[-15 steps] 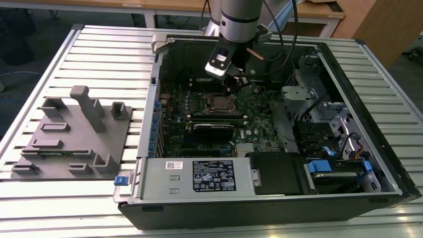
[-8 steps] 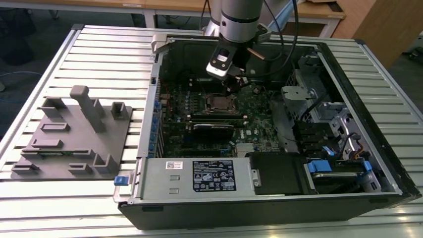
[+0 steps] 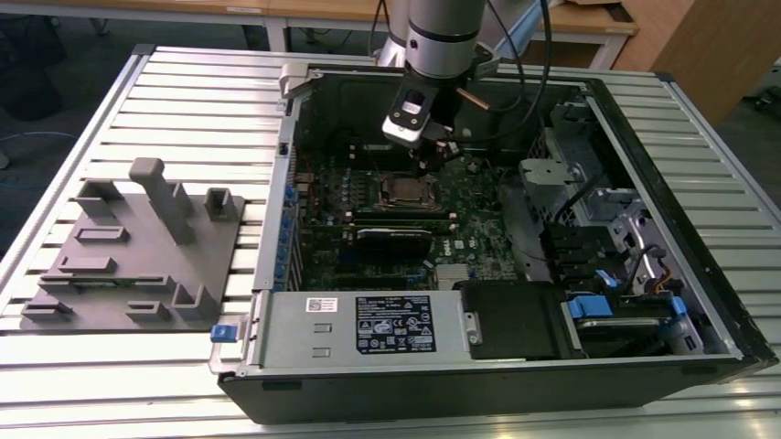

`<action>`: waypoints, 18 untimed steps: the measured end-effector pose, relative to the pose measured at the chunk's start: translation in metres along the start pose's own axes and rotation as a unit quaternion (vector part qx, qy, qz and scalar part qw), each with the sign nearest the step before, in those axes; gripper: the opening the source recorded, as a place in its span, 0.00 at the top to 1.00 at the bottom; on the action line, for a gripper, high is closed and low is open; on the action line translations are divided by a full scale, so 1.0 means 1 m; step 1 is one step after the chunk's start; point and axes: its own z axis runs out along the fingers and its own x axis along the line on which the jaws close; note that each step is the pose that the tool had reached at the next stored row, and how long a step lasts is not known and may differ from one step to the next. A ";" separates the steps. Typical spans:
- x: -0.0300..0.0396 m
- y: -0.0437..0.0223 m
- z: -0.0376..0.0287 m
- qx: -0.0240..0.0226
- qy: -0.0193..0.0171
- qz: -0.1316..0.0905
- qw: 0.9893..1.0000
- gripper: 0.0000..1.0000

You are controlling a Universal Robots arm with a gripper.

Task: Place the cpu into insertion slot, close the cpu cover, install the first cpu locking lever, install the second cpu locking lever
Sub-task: 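Close the cpu cover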

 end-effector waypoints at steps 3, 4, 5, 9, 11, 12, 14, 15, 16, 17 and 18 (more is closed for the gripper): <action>0.0000 0.0000 0.0000 0.000 0.000 -0.003 1.000 0.90; 0.0000 -0.0001 0.0000 0.000 0.000 -0.004 1.000 0.90; 0.0000 -0.0001 0.0000 0.000 0.000 -0.005 1.000 0.90; 0.0001 -0.0001 0.0000 0.000 0.000 -0.010 1.000 0.90; 0.0001 -0.0001 0.0000 0.000 0.000 -0.012 1.000 0.90; 0.0001 -0.0001 0.0000 0.000 0.000 -0.013 1.000 0.90; 0.0001 -0.0002 0.0000 0.000 0.000 -0.015 1.000 0.90; 0.0001 -0.0002 0.0000 0.000 0.000 -0.016 1.000 0.90; 0.0001 -0.0002 0.0000 0.000 0.000 -0.017 1.000 0.90; 0.0001 -0.0002 0.0000 0.000 0.000 -0.019 1.000 0.90; 0.0001 -0.0002 0.0000 0.000 0.000 -0.020 1.000 0.90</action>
